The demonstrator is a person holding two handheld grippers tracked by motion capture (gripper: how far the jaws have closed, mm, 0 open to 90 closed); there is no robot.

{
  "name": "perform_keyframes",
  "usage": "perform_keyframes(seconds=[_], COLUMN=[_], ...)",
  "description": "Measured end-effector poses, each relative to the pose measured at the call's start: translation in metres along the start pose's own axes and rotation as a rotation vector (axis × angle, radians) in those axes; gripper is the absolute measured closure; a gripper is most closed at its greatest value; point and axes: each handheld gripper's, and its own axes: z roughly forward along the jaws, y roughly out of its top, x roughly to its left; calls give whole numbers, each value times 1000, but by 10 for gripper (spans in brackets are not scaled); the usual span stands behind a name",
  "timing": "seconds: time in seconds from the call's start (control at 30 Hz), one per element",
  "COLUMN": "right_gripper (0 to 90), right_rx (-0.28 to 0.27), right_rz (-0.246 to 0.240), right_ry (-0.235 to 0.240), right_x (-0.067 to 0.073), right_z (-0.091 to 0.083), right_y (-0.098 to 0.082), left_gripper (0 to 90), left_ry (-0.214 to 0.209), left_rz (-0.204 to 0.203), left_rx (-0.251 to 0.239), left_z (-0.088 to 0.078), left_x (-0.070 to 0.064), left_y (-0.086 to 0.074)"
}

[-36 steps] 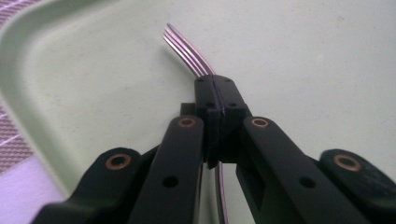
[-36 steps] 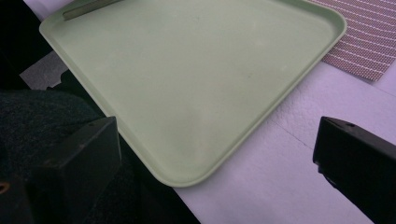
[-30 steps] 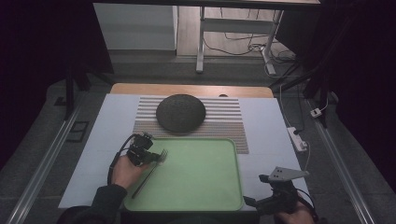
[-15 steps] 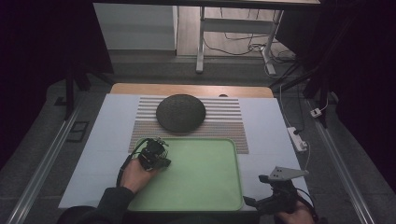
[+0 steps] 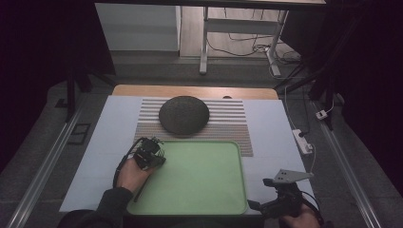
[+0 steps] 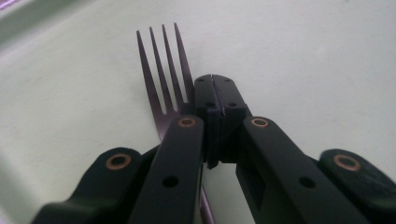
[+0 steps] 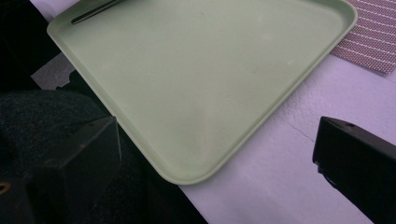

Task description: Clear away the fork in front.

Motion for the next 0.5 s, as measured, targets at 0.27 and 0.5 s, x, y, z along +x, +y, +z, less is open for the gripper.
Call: perform_keyframes(seconds=[0.27, 0.5], right_gripper=[15, 50], right_rx=[1, -5], right_rz=[6, 17], right_ry=[6, 9], right_x=[-1, -2], right_z=[0, 0], right_y=[0, 0], left_gripper=[887, 887], left_ry=[8, 13], left_rz=[-46, -78], left_rx=[2, -1], left_z=[-4, -7], left_x=[15, 24], left_y=[-3, -6])
